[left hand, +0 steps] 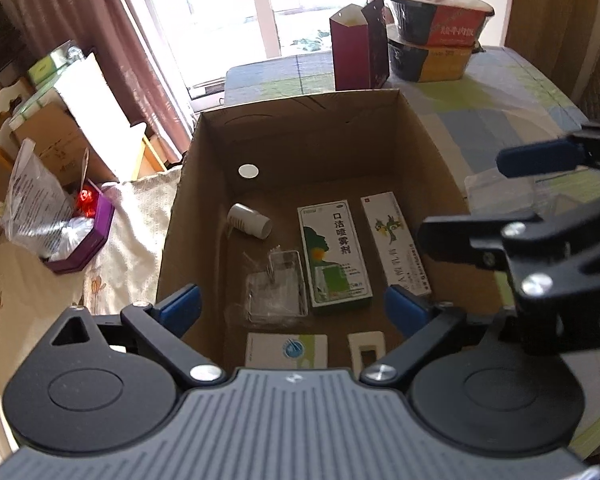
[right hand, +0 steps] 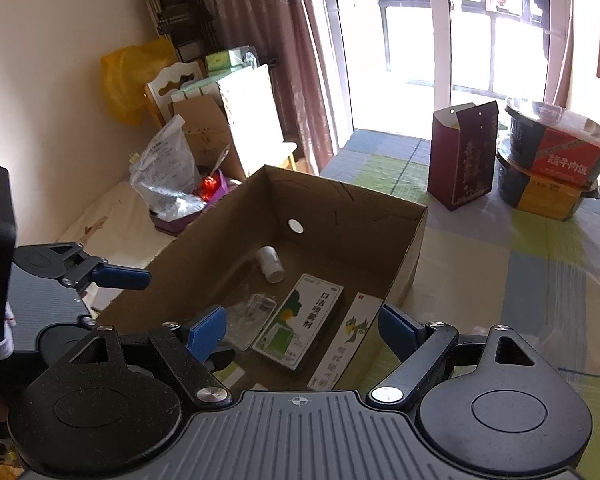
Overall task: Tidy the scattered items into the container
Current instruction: 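Withdraw both tools from the cardboard box toward the remaining items on the table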
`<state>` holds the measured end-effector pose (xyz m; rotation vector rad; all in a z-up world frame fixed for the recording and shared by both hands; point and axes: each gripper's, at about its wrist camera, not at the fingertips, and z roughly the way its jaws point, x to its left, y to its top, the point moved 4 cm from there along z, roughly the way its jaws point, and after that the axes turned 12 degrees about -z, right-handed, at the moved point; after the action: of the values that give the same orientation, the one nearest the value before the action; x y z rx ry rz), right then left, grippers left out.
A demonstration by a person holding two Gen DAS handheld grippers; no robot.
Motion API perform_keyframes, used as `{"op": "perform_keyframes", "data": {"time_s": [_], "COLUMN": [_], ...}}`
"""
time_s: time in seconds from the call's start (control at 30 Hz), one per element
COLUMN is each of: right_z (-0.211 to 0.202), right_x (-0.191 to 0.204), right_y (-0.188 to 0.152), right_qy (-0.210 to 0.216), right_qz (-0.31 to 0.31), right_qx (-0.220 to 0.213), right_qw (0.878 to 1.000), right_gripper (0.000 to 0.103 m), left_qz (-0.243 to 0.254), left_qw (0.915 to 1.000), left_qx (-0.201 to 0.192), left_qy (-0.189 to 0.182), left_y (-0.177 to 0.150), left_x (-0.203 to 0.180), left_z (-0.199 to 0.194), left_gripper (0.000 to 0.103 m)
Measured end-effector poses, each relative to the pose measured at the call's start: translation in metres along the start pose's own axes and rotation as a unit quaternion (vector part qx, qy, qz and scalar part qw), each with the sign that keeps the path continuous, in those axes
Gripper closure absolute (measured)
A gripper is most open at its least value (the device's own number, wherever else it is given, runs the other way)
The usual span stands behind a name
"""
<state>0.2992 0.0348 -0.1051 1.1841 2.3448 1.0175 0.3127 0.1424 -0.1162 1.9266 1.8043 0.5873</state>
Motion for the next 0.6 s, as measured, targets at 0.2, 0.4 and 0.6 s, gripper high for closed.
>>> {"op": "perform_keyframes", "data": {"time_s": [0.2, 0.4, 0.6], "right_z": [-0.029, -0.061, -0.091], "right_x": [0.005, 0.009, 0.015], "right_y": [-0.008, -0.017, -0.025], "right_qy": [0.007, 0.006, 0.000], "right_qz": [0.010, 0.015, 0.013], "right_qx": [-0.002, -0.011, -0.023], "right_qw": [1.000, 1.000, 1.000], "right_gripper": [0.014, 0.014, 0.012], "left_qz": [-0.021, -0.055, -0.092], "left_qw": [0.9997, 0.9985, 0.9955], "left_qx": [0.003, -0.004, -0.006], "left_qy": [0.007, 0.004, 0.022], "left_y": [-0.012, -0.025, -0.038], "left_x": [-0.009, -0.022, -0.025], "left_z": [-0.022, -0.052, -0.081], "left_gripper": [0.006, 0.006, 0.006]}}
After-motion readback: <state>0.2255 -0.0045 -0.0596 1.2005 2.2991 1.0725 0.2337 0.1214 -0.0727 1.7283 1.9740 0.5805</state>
